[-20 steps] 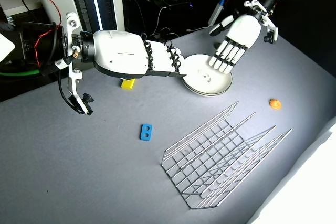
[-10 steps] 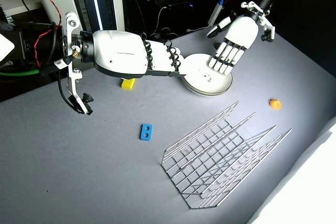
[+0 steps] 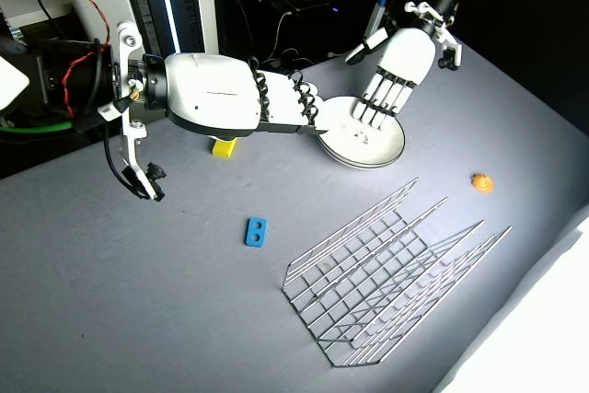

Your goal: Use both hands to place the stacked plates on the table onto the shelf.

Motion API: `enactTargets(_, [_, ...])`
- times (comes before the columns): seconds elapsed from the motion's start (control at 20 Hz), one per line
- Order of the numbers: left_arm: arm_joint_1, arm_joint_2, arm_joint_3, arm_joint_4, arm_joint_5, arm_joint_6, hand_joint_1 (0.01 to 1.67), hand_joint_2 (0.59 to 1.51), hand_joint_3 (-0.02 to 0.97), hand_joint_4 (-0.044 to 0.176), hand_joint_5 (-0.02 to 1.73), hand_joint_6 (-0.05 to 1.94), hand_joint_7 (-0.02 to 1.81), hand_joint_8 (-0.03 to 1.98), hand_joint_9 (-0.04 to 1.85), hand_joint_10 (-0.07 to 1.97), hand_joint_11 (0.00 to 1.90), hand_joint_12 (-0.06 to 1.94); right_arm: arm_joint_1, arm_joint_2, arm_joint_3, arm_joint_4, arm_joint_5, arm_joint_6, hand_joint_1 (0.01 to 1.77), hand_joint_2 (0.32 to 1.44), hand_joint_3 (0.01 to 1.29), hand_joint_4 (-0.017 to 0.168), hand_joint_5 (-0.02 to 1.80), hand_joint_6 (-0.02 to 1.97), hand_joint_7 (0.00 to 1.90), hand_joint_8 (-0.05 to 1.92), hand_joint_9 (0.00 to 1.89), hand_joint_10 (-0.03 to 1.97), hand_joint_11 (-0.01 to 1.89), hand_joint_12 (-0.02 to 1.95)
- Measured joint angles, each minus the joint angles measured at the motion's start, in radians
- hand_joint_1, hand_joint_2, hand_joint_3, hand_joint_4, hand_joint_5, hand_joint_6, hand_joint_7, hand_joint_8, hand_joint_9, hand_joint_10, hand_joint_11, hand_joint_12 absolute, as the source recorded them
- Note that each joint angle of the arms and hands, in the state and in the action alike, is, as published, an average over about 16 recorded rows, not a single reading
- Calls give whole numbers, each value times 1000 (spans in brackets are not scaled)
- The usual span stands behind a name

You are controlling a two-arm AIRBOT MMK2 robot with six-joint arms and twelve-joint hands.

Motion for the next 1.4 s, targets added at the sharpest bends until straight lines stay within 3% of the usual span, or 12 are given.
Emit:
enactTargets(0.35, [-14, -5, -73, -70, 56, -2, 22, 1075, 14, -3, -5, -11, -12, -21, -14, -13, 14, -10, 6, -45, 9, 1, -17, -58, 1191, 1046, 16, -2, 20, 19, 21, 14, 14, 6, 21, -6])
enactTargets(0.65, [-35, -24, -112, -128, 90, -3, 22, 1077, 13, -3, -4, -11, -12, -22, -12, -16, 14, 0, 13, -108, 29, 21, -40, -166, 1174, 1045, 16, -2, 20, 19, 21, 14, 14, 6, 21, -6])
enactTargets(1.4, [-84, -69, -141, -190, 116, -3, 22, 1076, 13, -4, -10, -12, -13, -22, 1, -15, 14, 16, 46, -327, 145, 141, -120, -421, 1184, 1039, 16, -3, 21, 19, 22, 14, 12, 6, 21, -6])
